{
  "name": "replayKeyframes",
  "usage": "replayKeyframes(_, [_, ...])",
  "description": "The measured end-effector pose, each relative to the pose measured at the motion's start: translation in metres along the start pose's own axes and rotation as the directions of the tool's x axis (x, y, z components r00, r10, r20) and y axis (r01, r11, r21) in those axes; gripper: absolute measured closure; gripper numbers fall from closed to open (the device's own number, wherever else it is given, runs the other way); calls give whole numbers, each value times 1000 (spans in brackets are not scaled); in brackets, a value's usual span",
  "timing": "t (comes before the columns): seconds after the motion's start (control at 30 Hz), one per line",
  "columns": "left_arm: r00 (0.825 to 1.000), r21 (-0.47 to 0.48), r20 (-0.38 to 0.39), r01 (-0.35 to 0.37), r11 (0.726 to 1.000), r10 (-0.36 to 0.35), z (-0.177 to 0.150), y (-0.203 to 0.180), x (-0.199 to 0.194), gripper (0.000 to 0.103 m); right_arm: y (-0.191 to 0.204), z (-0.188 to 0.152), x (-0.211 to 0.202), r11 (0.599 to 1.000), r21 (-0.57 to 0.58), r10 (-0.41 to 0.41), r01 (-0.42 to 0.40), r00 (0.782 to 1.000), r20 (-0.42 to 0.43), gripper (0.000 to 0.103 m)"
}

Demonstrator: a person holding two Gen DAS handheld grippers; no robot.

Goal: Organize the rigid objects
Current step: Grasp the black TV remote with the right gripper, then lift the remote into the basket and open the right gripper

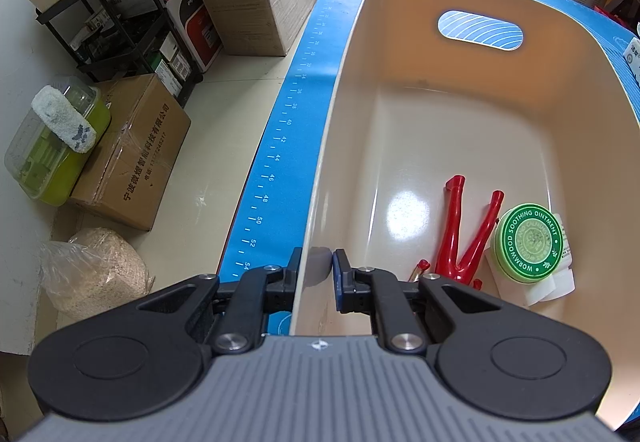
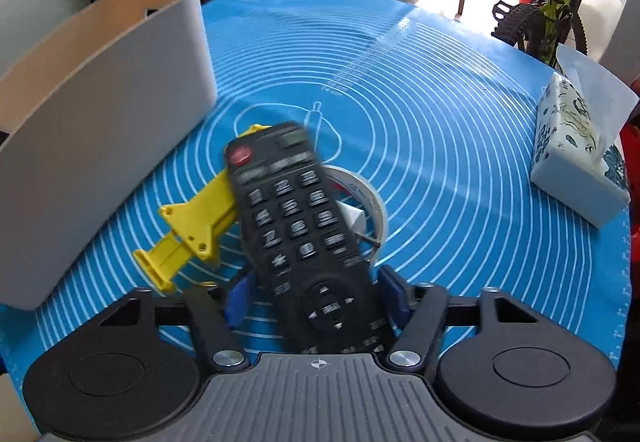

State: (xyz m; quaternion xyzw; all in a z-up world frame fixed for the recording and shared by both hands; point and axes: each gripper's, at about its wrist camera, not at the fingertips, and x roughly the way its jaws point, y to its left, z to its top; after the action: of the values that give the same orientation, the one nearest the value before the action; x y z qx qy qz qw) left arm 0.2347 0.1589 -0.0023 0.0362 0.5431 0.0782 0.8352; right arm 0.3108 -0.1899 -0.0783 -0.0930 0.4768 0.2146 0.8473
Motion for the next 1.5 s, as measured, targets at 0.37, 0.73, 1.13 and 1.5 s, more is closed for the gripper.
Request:
replayKeyframes(0.37, [1000, 1, 0, -1, 1000, 1, 0, -1, 0, 87, 9, -15, -15, 996, 70, -62, 58, 996, 62, 48])
replayKeyframes(0.73, [1000, 1, -1, -2, 1000, 2, 0, -1, 0, 87, 9, -16, -44, 983, 165, -104, 81, 985, 137, 48])
replayKeyframes(1.13, [1000, 1, -1, -2, 1000, 2, 0, -1, 0, 87, 52, 37, -96, 991, 120, -89, 61, 964, 251, 48])
replayKeyframes(1.5, [1000, 2, -1, -3, 1000, 3, -1, -1, 0, 87, 139, 95, -94, 997, 31, 51, -65, 945, 322, 48])
